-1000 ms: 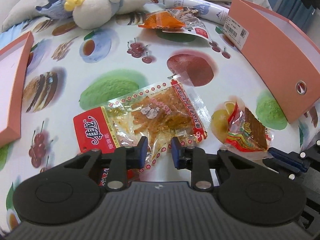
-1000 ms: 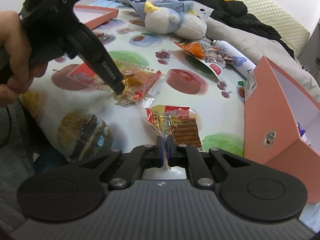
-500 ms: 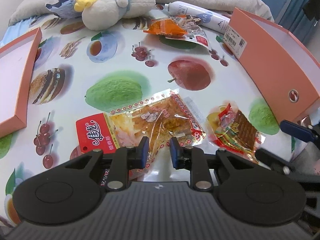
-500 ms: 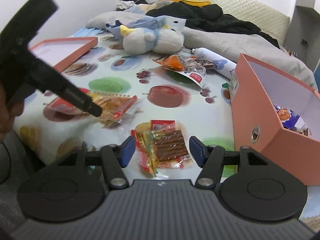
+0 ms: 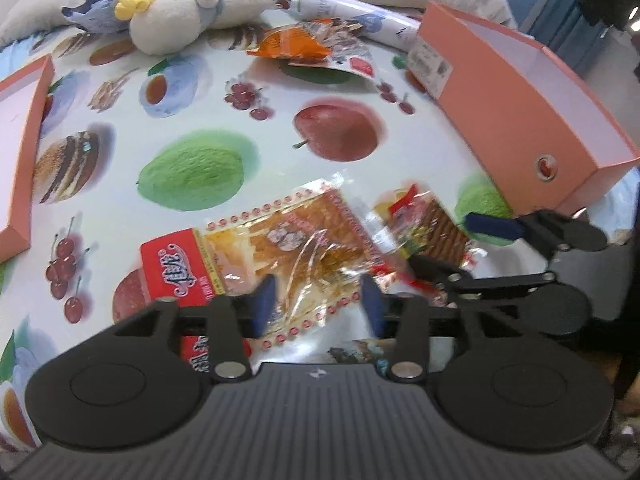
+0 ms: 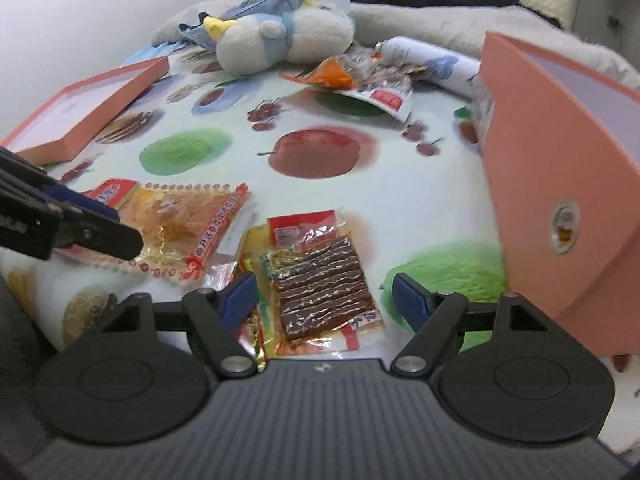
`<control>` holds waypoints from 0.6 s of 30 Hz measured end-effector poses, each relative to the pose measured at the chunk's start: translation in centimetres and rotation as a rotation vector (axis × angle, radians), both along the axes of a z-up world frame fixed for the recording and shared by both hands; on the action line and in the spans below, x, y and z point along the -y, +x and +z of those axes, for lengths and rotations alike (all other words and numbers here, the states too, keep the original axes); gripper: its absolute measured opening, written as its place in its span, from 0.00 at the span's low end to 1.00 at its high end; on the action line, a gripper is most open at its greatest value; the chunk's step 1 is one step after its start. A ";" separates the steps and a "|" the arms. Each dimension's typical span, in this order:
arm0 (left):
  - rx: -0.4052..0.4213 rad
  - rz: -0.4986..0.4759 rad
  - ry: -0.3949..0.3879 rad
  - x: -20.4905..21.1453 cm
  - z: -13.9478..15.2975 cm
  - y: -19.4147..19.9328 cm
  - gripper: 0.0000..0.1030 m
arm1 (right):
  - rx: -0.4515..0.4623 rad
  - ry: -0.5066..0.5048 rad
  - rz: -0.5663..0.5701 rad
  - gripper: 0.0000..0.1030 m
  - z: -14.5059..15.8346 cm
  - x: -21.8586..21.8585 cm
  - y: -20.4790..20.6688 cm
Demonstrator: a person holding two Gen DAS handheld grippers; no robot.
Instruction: Organize snacks
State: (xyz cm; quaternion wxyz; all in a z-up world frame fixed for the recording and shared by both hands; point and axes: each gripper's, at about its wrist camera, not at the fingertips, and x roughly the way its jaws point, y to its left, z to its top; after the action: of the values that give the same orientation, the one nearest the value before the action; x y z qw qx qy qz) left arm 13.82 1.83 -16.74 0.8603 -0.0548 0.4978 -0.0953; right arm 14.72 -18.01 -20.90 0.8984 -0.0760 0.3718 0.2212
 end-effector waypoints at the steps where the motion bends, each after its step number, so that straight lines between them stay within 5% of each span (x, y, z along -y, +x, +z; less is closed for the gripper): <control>1: 0.003 0.001 -0.004 -0.1 0.1 0.1 0.75 | -0.003 0.000 0.009 0.71 -0.1 0.0 -0.1; 3: 0.003 0.015 -0.008 -0.2 0.2 0.5 0.89 | -0.013 0.005 0.019 0.66 0.0 -0.2 -0.3; 11: -0.090 0.079 -0.060 0.2 -1.5 3.8 0.95 | -0.017 -0.018 0.020 0.57 0.3 -0.1 -0.8; 18: -0.154 0.104 0.045 2.7 -3.2 6.5 0.99 | -0.006 -0.044 0.035 0.55 0.4 -0.3 -1.2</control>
State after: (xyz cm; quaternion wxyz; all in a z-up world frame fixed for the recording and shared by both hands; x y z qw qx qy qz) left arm 20.37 -0.85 -19.93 0.8241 -0.0685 0.5611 -0.0349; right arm 13.50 -17.68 -20.54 0.8914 -0.1014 0.3778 0.2290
